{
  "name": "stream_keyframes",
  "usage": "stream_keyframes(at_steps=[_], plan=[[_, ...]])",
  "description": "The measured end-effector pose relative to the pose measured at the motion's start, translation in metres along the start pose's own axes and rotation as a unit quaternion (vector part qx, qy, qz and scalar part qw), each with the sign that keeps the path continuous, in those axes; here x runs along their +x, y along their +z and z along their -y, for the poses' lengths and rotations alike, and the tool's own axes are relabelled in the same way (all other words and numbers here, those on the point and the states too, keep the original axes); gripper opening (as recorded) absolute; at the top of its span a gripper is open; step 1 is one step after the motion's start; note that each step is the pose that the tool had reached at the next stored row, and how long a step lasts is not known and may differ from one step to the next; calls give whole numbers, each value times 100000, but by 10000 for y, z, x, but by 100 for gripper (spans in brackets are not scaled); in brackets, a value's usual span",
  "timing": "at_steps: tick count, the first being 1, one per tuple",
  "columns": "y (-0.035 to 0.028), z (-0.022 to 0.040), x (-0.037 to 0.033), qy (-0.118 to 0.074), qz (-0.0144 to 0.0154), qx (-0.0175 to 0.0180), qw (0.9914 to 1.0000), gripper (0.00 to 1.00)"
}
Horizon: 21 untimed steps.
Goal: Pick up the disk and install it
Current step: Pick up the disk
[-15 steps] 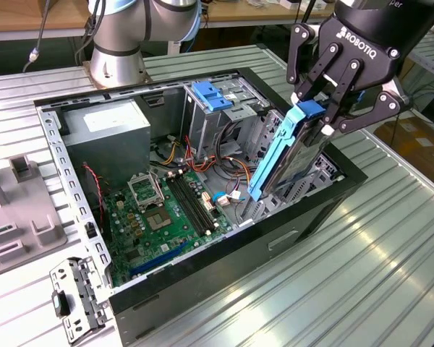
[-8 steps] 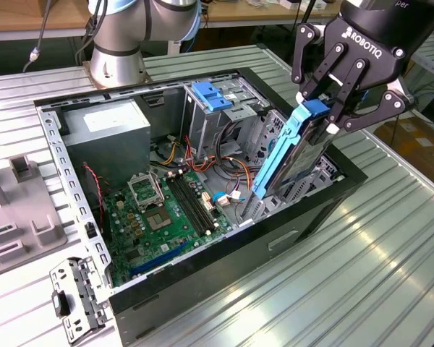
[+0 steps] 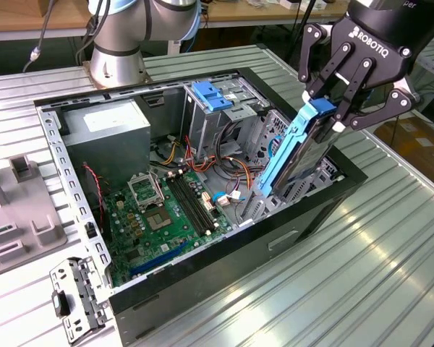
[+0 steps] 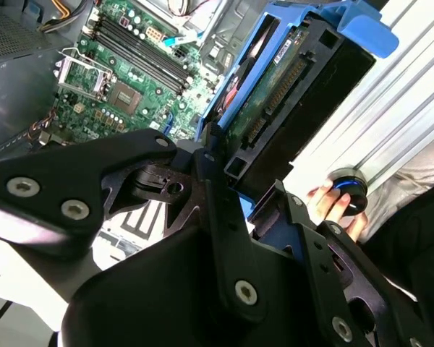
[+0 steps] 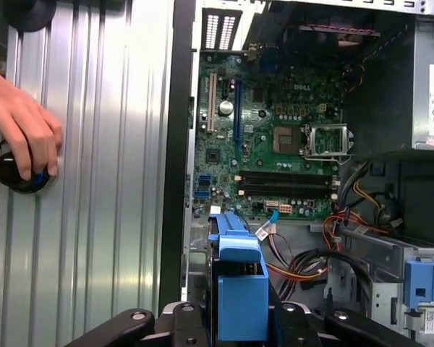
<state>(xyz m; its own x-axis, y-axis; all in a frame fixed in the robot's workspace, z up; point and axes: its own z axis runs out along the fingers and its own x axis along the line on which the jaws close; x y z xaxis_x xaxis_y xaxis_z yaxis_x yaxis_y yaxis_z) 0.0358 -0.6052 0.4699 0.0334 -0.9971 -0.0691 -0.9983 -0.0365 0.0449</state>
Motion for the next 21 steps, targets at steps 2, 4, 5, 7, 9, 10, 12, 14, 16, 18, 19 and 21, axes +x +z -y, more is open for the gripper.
stream_keyframes(at_steps=[2,4,5,7,9,10,12,14,16,18,19,21], plan=[[-1,15,3,-3,-1,-1,100000,37],[-4,21,8,4,8,0,100000,37],[-6,24,10,0,19,2,100000,37],[-13,27,13,-3,52,2,100000,37],[-24,26,14,-1,89,5,100000,37],[-30,26,14,-4,105,3,100000,37],[-42,26,15,-7,118,4,100000,37],[-57,25,15,-6,124,6,100000,37],[-76,26,14,-9,139,8,100000,37],[-84,186,19,-6,125,3,100000,37],[-86,225,21,-7,125,3,100000,37],[-88,269,22,-10,126,2,100000,37]])
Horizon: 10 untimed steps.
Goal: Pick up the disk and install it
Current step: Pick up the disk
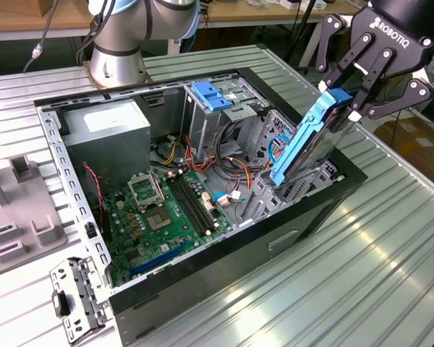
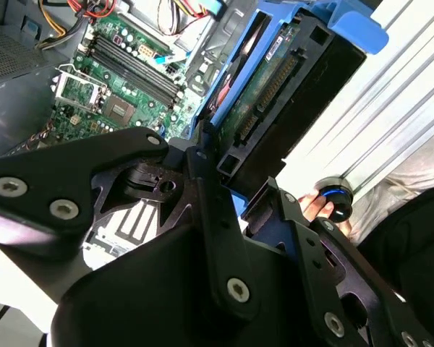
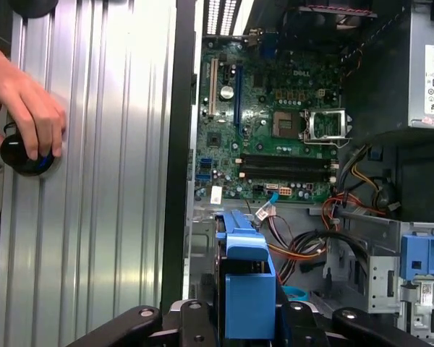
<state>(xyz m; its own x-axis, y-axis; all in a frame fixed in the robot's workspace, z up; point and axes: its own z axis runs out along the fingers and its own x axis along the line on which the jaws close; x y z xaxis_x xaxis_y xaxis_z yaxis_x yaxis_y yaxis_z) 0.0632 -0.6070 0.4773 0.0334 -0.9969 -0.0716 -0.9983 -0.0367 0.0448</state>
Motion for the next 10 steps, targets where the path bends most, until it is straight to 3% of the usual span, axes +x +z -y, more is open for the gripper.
stream_keyframes(at_steps=[10], plan=[[-8,188,7,3,5,3,100000,37]])
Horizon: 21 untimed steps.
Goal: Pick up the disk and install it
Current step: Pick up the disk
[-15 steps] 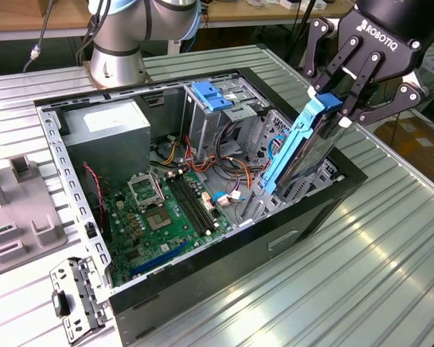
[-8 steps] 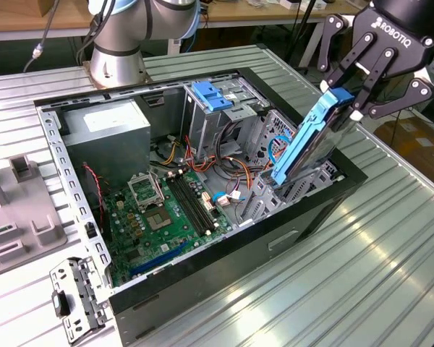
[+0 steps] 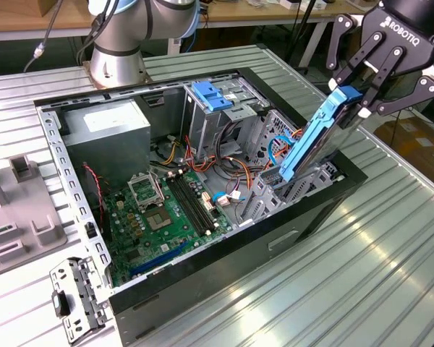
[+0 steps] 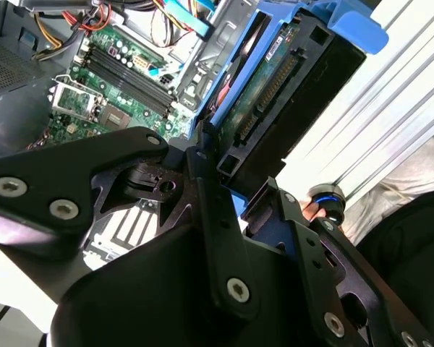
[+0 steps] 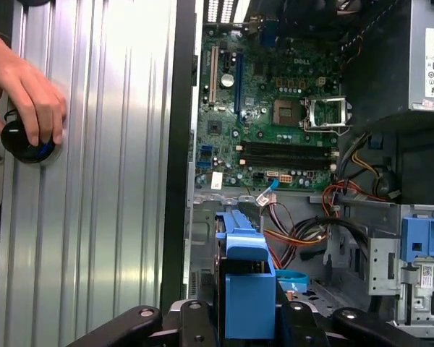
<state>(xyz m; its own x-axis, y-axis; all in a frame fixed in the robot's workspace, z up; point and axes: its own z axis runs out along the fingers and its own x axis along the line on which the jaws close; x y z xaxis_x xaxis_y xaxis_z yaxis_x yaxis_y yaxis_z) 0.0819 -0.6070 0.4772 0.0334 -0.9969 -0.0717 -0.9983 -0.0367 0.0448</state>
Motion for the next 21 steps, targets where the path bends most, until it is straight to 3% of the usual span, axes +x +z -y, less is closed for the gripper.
stream_keyframes(at_steps=[14,21], plan=[[-12,245,8,0,-6,-2,100000,37],[-12,258,8,1,-1,-1,100000,37]])
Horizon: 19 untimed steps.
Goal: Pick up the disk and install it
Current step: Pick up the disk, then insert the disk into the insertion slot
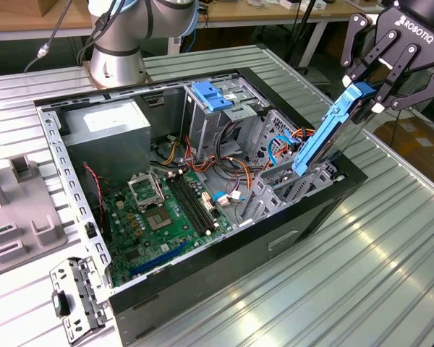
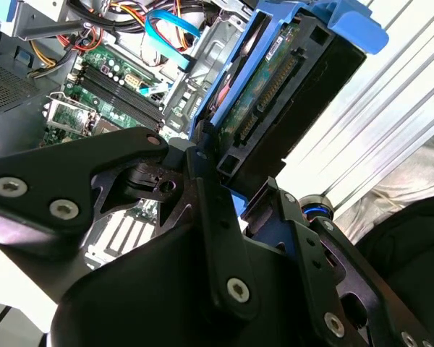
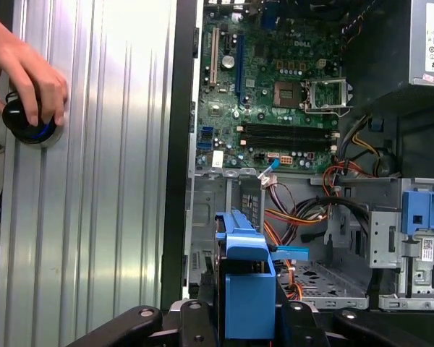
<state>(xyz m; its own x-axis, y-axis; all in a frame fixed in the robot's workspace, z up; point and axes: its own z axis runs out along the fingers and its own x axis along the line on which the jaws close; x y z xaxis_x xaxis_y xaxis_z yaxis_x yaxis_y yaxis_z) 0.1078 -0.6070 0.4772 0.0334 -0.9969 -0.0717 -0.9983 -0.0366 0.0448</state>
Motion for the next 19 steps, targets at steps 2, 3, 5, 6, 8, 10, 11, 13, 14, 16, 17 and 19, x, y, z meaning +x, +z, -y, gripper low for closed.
stream_keyframes(at_steps=[2,3,5,6,8,10,11,13,14,16,17,19], plan=[[0,0,0,0,-3,0,100000,37],[0,1,0,0,-3,1,100000,37],[0,1,0,0,-4,-2,100000,37],[0,1,0,1,-3,1,100000,37],[0,2,0,1,-1,1,100000,37],[1,-9,1,-1,5,3,100000,37],[2,-36,-1,-1,2,0,100000,37],[5,-65,-2,-2,-2,2,100000,37],[7,-81,-2,1,1,0,100000,37],[9,-95,-3,1,-4,1,100000,37],[10,-98,-3,-1,-3,2,100000,37],[14,-113,-3,-2,-1,0,100000,37]])
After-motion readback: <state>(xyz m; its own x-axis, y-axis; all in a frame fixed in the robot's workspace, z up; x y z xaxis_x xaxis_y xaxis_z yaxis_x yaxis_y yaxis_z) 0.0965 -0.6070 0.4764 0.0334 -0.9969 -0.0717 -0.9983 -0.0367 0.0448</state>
